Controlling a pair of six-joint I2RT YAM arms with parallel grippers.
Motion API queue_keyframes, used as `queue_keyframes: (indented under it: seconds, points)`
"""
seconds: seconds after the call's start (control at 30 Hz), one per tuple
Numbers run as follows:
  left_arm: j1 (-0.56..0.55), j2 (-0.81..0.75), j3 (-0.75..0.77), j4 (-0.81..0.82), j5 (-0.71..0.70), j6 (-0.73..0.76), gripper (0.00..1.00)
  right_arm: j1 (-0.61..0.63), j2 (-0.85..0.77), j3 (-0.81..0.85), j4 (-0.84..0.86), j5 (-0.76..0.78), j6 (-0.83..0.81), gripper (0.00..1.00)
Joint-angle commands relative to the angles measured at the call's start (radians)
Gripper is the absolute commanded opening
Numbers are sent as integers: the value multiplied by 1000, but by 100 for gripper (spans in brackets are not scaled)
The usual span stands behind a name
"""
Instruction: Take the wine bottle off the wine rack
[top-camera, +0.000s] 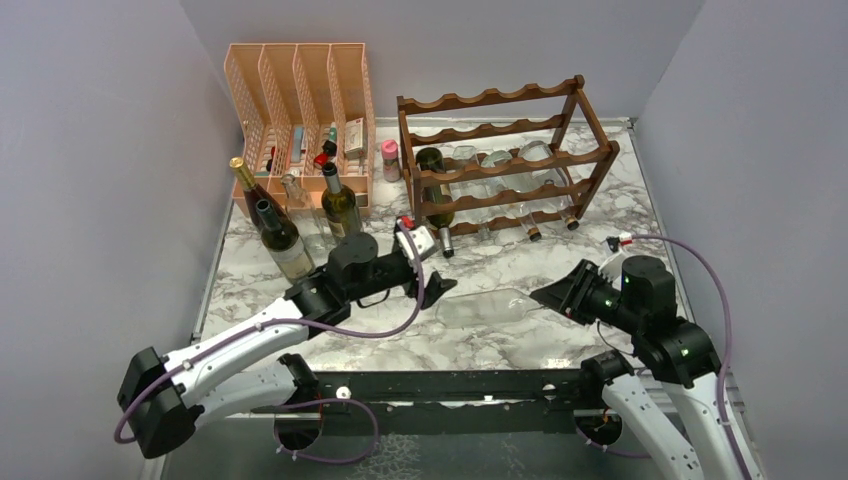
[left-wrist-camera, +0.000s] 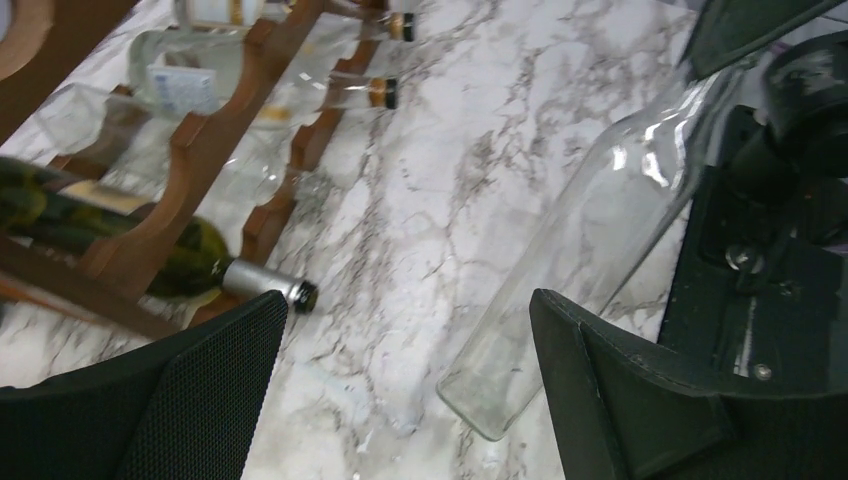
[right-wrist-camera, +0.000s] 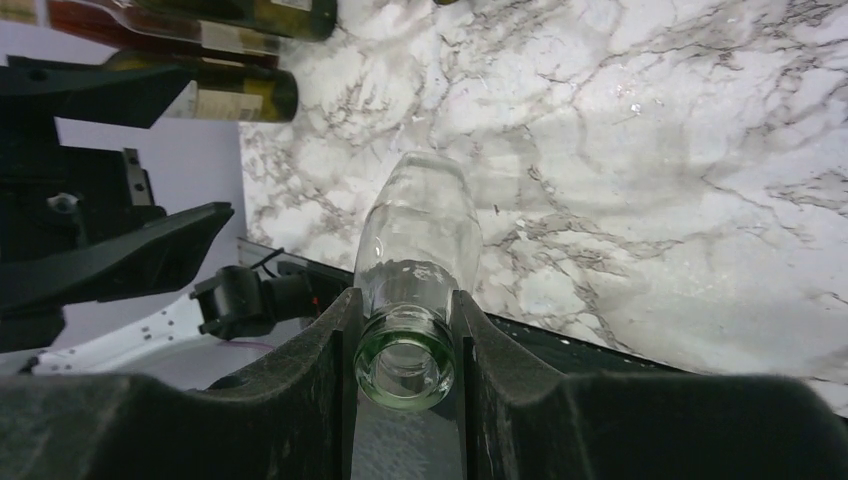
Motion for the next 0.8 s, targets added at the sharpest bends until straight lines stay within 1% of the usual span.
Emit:
queue_keyframes:
  seconds: [0.0, 0.23, 0.4, 0.63, 0.77]
  points:
    - [-103, 104, 96, 24, 29, 34, 98, 1, 36, 50, 14, -21, -97, 1]
    - [-236, 312, 225, -7, 48, 59, 99, 1, 113, 88, 6, -22, -247, 1]
    - [-306, 416, 311, -43, 40, 95, 99, 1, 150, 118, -14, -20, -321, 1]
    - [-329, 550, 459, -149, -13, 127, 99, 1, 167, 140, -27, -42, -377, 1]
    - [-336, 617, 536, -221, -16, 152, 92, 1, 166, 151, -31, -59, -405, 1]
